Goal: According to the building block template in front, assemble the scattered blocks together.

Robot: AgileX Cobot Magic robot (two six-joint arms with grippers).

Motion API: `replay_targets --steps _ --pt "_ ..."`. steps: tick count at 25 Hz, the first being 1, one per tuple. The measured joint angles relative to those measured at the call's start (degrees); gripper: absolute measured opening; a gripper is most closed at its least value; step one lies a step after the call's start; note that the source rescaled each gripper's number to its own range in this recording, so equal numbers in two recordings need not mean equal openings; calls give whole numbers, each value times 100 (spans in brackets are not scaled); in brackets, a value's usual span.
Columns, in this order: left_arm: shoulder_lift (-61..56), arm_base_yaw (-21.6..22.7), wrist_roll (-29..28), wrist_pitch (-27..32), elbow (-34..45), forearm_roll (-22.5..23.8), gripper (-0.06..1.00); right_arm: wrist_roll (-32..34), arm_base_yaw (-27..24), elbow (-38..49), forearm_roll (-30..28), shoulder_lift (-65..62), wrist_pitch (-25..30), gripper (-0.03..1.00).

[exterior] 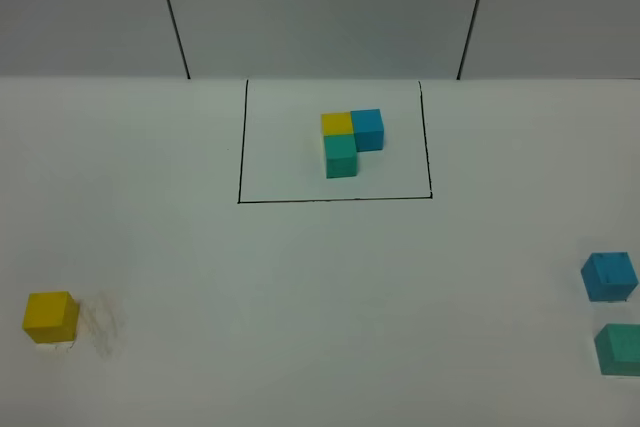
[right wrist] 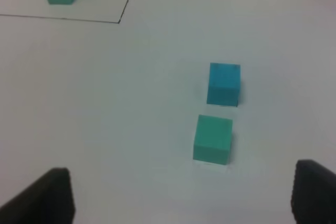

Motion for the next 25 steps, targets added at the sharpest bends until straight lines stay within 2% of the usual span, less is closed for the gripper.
replay_targets --steps 5,11,20,25 --pt "1543 0 -93 -187 -707 258 96 0 0 0 0 0 0 71" --pt "3652 0 -128 -411 -1363 302 96 -5 0 0 0 0 0 71" --pt "5816 0 -93 -1461 -1436 301 96 -5 0 0 0 0 0 71" --pt "6683 0 189 -1762 -1436 52 96 -5 0 0 0 0 0 71"
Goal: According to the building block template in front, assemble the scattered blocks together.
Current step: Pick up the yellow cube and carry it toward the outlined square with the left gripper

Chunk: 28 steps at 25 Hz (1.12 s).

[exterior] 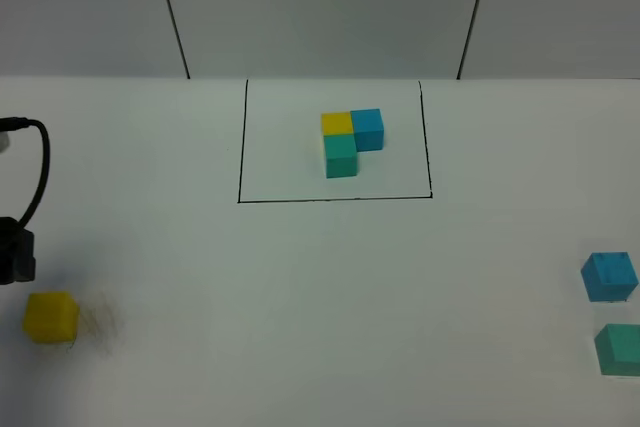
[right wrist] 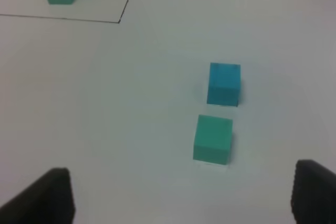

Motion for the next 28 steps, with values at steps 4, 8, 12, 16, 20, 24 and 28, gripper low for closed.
replay_targets --steps 4,8,12,16,20,24,28 --pt "529 0 67 -318 0 -115 96 0 0 0 0 0 0 71" --pt "1038 0 73 -454 -1 -115 96 0 0 0 0 0 0 71" --pt "1488 0 73 -604 -6 -122 96 0 0 0 0 0 0 71" --pt "1859 0 73 -855 -6 -129 96 6 0 0 0 0 0 71" --pt "2202 0 73 -1024 -6 -134 96 6 0 0 0 0 0 71" --pt "2455 0 73 -1173 -6 -134 96 6 0 0 0 0 0 71" --pt "2565 0 74 -1305 -12 -134 96 1 0 0 0 0 0 71"
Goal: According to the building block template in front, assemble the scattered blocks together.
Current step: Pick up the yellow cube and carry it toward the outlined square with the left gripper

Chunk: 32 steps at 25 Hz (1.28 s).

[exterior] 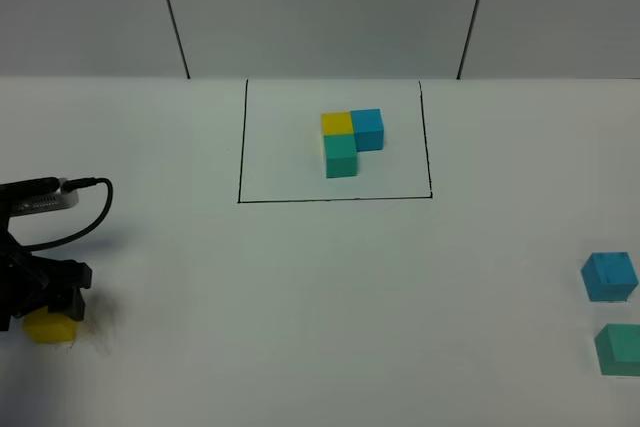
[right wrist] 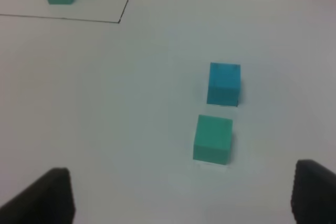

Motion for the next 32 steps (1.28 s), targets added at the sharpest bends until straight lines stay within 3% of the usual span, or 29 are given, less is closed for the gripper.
replay_targets --steps 3,5,7,9,12,16,24,27,32 --pt "15 0 0 -48 -1 0 90 0 0 0 0 0 0 71" --pt "15 0 0 -48 -1 0 75 0 0 0 0 0 0 71" --pt "15 0 0 -48 -1 -6 46 0 0 0 0 0 0 71" --pt "15 0 5 -48 -8 -11 0 0 0 0 0 0 0 71" --pt "15 -7 255 -44 -40 48 1 0 0 0 0 0 0 71" --pt "-20 -266 1052 288 -389 89 1 0 0 0 0 0 0 71" --pt "-91 -1898 3048 1214 -1722 2 1 0 0 0 0 0 0 71" --pt "-33 -2544 3435 1391 -2177 56 1 0 0 0 0 0 0 71" --pt "419 -3490 3734 1589 -2750 561 1 0 0 0 0 0 0 71"
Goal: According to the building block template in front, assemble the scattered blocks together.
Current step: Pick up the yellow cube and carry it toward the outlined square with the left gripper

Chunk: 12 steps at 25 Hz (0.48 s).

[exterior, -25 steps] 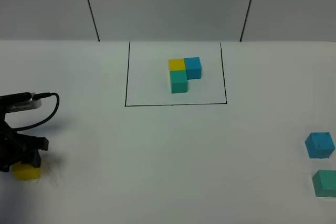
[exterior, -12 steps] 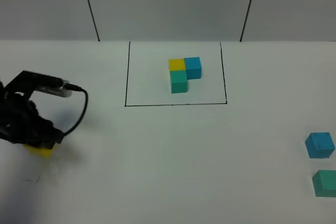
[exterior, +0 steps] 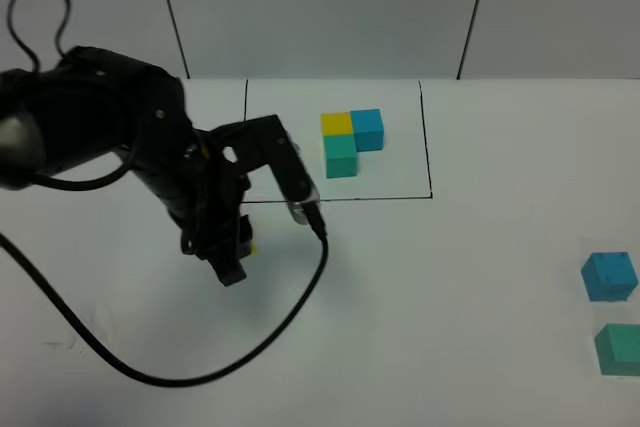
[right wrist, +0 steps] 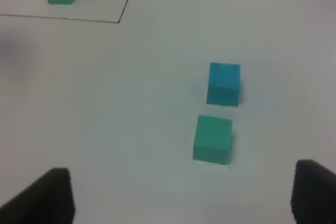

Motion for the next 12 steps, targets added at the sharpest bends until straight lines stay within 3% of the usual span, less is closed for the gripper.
replay_targets --steps 7,12 --pt "890 -730 272 22 -749 146 1 0 0 0 0 0 0 71" --pt "1388 -1004 456 1 -1218 111 1 0 0 0 0 0 0 71"
